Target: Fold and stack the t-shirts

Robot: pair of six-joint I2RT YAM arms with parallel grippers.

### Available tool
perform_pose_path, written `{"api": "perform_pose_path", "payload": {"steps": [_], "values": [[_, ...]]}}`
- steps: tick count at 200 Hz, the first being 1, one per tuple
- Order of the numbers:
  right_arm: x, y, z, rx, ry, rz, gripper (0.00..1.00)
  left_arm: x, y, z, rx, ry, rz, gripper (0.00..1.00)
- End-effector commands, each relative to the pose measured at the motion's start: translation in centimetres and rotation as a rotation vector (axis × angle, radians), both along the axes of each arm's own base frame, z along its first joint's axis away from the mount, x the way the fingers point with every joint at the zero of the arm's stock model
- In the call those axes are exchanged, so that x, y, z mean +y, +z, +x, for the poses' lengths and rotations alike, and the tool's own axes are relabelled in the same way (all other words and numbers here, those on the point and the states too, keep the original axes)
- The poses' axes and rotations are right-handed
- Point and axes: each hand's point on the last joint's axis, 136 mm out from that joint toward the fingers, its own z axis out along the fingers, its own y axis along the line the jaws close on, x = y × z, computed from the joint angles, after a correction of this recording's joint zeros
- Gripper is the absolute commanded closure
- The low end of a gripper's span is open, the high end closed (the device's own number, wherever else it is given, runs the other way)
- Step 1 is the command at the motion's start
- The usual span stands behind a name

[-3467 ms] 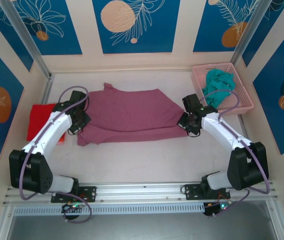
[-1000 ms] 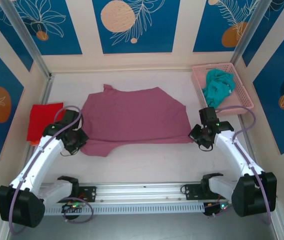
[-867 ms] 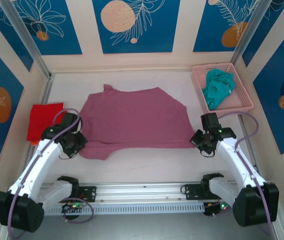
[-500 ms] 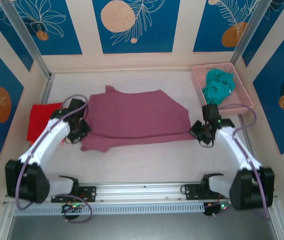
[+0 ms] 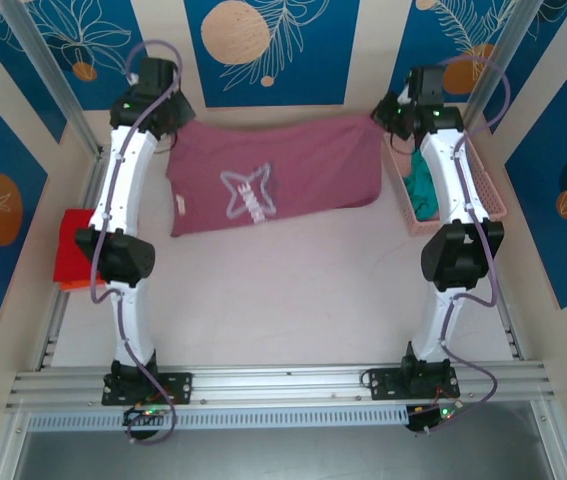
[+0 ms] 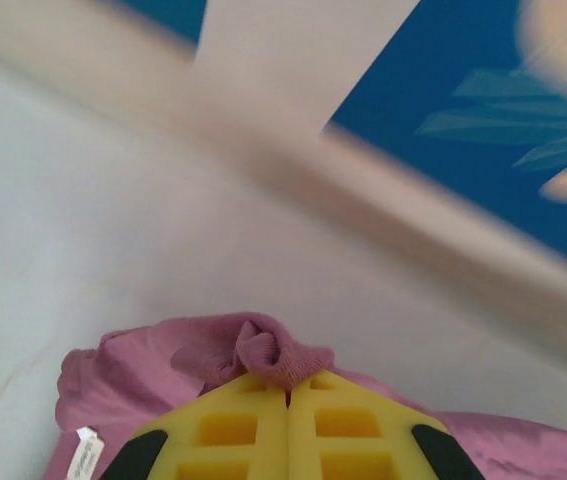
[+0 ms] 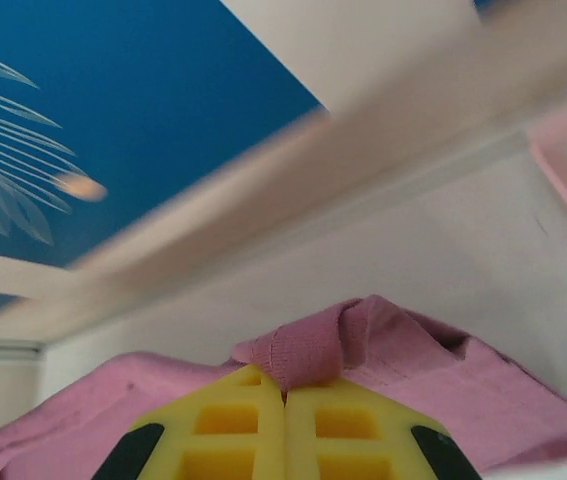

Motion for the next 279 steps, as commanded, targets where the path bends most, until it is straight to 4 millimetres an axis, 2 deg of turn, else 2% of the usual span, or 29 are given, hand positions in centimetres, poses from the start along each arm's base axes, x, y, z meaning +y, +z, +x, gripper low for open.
{"api": "perform_pose_path", "payload": {"steps": [1, 16, 28, 42, 59, 71, 75, 80, 98, 107, 108, 122, 153, 165, 175, 189, 208, 244, 279], "values": [[0.6, 9.7, -1.8, -0.187, 0.049, 0.038, 1.0, 2.1, 8.3, -2.5, -0.185, 0.002, -0.001, 1.0], [0.3, 14.6, -3.1, -0.309, 0.05, 0.027, 1.0, 2.8, 12.9, -4.0, -0.32, -0.002, -0.046, 1.0], [0.1, 17.1, -4.5, -0.369, 0.062, 0.037, 1.0, 3.6, 15.8, -5.9, -0.397, 0.012, -0.046, 1.0], [0.1, 18.1, -6.0, -0.381, 0.081, 0.048, 1.0, 4.2, 17.7, -8.4, -0.437, 0.023, -0.029, 1.0], [0.3, 17.1, -7.9, -0.349, 0.105, 0.037, 1.0, 4.4, 17.9, -11.3, -0.426, 0.014, -0.02, 1.0], [0.6, 15.2, -9.3, -0.321, 0.123, 0.035, 1.0, 4.6, 15.7, -12.8, -0.369, 0.012, -0.017, 1.0], [0.6, 14.0, -9.5, -0.304, 0.127, 0.035, 1.0, 4.6, 15.0, -13.5, -0.353, 0.012, -0.018, 1.0], [0.7, 13.6, -10.6, -0.31, 0.131, 0.034, 1.0, 4.6, 13.7, -14.2, -0.329, 0.01, -0.023, 1.0], [0.8, 7.1, -13.4, -0.21, 0.136, 0.045, 1.0, 4.4, 8.6, -17.3, -0.261, 0.0, -0.062, 1.0], [0.9, 4.0, -14.8, -0.151, 0.138, 0.054, 1.0, 4.4, 5.0, -18.9, -0.205, 0.003, -0.083, 1.0], [0.9, 3.1, -15.2, -0.134, 0.137, 0.058, 1.0, 4.3, 4.6, -19.1, -0.197, 0.004, -0.086, 1.0], [1.3, -2.7, -17.8, -0.013, 0.143, 0.086, 1.0, 4.5, -0.6, -22.2, -0.102, 0.026, -0.12, 1.0], [1.7, -15.8, -23.7, 0.295, 0.118, 0.148, 1.0, 4.7, -13.8, -28.8, 0.183, 0.097, -0.198, 1.0], [1.6, -19.6, -25.6, 0.39, 0.094, 0.153, 1.0, 4.6, -17.9, -30.4, 0.261, 0.121, -0.222, 1.0], [1.3, -22.3, -27.0, 0.459, 0.073, 0.147, 1.0, 4.7, -20.4, -31.2, 0.306, 0.144, -0.235, 1.0], [0.8, -25.3, -28.8, 0.546, 0.034, 0.142, 1.0, 4.8, -22.7, -31.6, 0.344, 0.162, -0.236, 1.0], [0.5, -27.6, -31.0, 0.631, -0.002, 0.146, 1.0, 5.1, -24.3, -32.2, 0.39, 0.177, -0.219, 1.0], [-0.6, -28.4, -34.1, 0.682, -0.07, 0.112, 1.0, 5.5, -25.0, -33.6, 0.439, 0.194, -0.198, 1.0], [-0.5, -28.5, -36.3, 0.722, -0.081, 0.13, 1.0, 5.5, -25.1, -34.9, 0.499, 0.198, -0.191, 1.0]]}}
